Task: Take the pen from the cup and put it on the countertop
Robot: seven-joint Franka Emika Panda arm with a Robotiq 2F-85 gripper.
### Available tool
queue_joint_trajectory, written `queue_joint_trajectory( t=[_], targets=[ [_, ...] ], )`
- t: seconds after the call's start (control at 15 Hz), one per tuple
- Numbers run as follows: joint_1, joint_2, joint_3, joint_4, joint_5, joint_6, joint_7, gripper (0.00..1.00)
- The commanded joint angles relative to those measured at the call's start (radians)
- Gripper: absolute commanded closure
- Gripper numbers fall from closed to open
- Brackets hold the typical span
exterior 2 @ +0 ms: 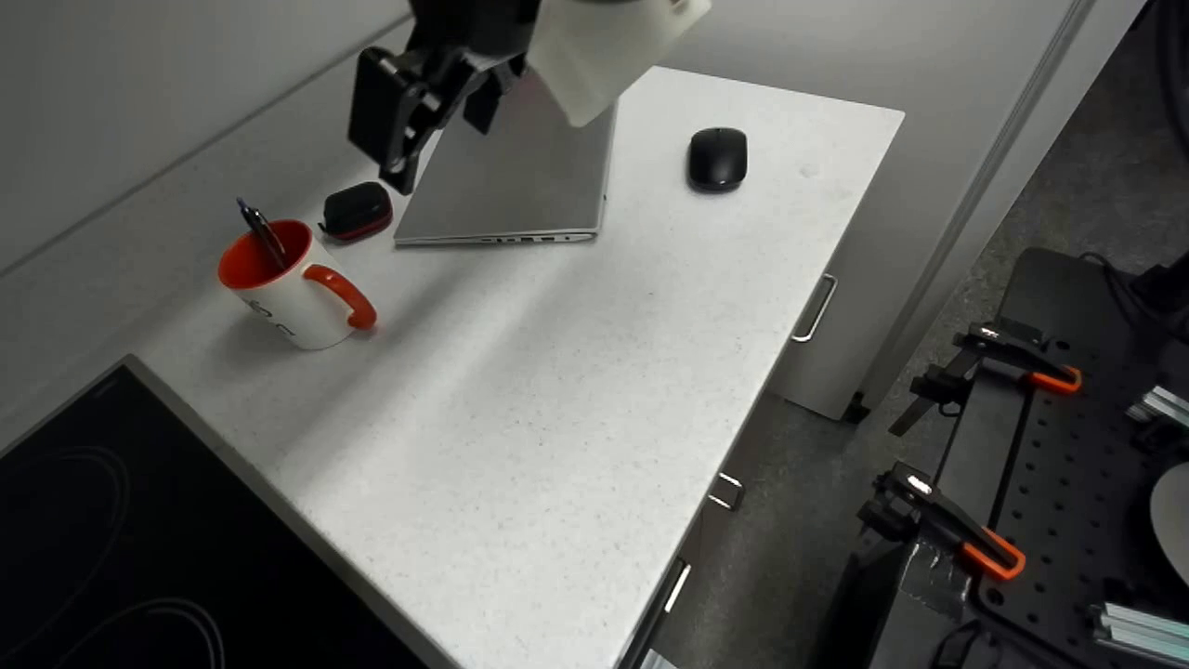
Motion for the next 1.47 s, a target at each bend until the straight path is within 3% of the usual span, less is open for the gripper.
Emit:
queue_joint_trajectory(
  t=[0.0,0.2,0.87,1.4],
  targets=[
    [0.0,0.046,0.002,0.044,-0.001,-0.005,0.007,0.0],
    [0.0,0.128,0.003,0.125,-0.001,-0.008,0.014,0.0],
    [0.001,0.173,0.032,0.2,0.032,0.038,0.004,0.0],
    [-0.005,0.339,0.102,0.415,0.021,0.02,-0.001,0.0]
  ],
)
